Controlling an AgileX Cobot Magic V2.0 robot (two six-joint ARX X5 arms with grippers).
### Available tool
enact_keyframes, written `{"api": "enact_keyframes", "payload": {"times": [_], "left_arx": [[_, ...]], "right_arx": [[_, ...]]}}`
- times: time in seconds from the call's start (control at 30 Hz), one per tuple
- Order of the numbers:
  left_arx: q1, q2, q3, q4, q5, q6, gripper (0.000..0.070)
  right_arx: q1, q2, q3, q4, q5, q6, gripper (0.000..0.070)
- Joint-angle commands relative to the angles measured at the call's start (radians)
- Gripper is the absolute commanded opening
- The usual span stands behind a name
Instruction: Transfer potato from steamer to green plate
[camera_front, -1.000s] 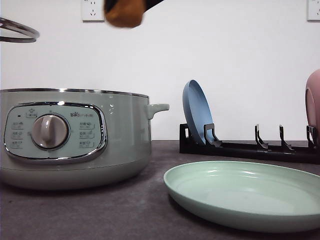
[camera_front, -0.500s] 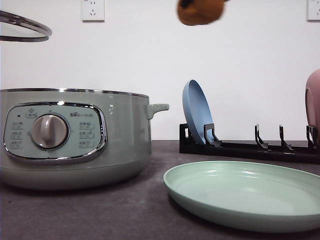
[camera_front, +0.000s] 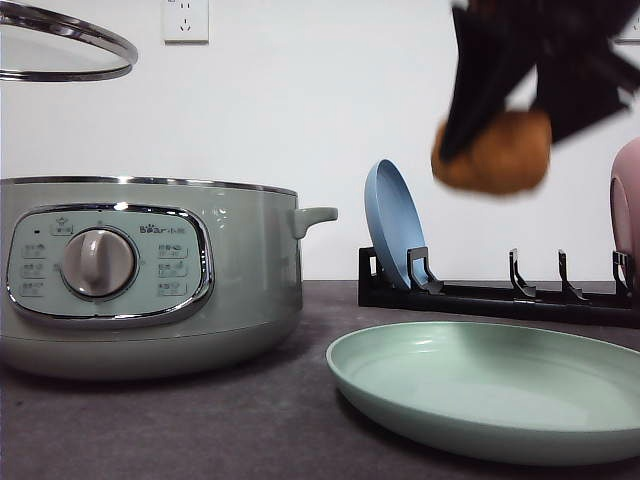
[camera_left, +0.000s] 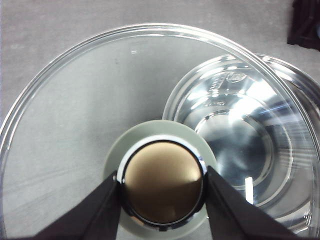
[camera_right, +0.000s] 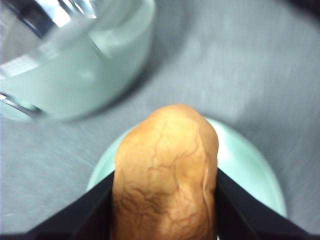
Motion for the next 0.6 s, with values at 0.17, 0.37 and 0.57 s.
{"api": "enact_keyframes", "payload": {"times": [0.17,0.37,0.57], "left_arx": [[-0.017,-0.007,0.029,0.042,0.008,-0.002,0.0002],[-0.029,-0.007,0.029,0.042,0.048,-0.002,0.0002],[-0.046,-0.007,0.029,0.041,0.054,-0.002,0.0002]], "right_arx": [[0.019,0.034,-0.154,0.186,0.008,0.131,0.0119],[0.024,0.111,-0.197,0.246,0.015,0.149,0.0142],[0.033,0.196,-0.197,0.265,0.028,0.15,0.0144]]}}
